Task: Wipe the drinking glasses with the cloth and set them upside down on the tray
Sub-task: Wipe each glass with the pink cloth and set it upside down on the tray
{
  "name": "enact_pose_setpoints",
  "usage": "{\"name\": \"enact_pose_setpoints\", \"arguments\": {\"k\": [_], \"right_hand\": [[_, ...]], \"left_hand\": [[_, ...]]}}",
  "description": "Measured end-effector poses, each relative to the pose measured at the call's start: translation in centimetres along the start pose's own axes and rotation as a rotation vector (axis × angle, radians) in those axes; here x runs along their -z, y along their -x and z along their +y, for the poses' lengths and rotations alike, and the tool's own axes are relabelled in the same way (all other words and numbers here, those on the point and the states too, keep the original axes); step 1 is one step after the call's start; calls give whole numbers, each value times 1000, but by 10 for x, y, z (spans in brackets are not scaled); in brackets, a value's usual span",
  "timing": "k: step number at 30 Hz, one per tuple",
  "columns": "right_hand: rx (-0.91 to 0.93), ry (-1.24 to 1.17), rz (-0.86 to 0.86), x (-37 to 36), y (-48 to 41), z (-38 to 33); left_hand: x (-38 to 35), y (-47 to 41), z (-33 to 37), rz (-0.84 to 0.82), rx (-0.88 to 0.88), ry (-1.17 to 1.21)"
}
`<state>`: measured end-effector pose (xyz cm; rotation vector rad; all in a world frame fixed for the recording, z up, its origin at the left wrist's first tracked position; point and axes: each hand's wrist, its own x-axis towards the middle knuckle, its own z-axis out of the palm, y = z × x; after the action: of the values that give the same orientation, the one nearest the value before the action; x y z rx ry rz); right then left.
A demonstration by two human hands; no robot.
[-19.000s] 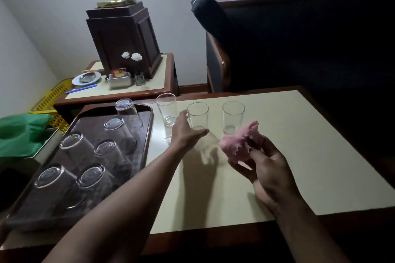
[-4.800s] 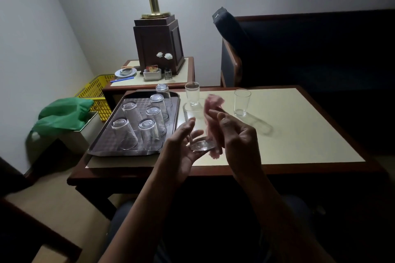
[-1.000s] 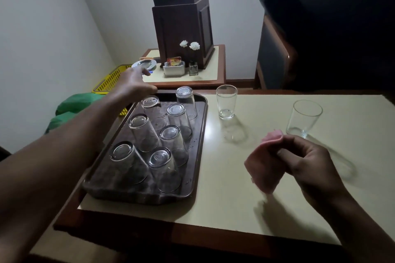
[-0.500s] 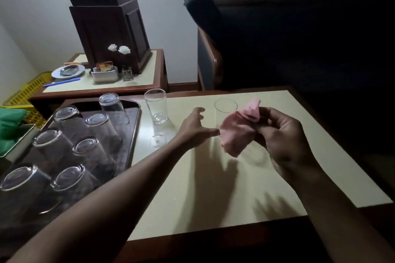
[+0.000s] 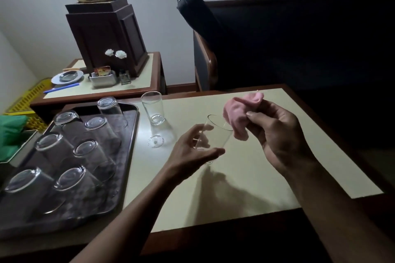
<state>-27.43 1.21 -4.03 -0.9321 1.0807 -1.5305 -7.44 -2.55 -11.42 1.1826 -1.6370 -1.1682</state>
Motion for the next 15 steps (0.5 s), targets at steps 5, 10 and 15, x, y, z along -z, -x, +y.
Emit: {"name": "enact_pose_setpoints", "arguments": {"k": [5,10,15], "right_hand": [[174,561,-366,-20,50,-1],[663,1134,-649,-15,87,-35],[887,1228,-750,-14,116,-60]], "left_hand": [[31,70,27,-7,32,32],[64,129,65,-47,51,149],[87,173,90,-115,72,182]]}}
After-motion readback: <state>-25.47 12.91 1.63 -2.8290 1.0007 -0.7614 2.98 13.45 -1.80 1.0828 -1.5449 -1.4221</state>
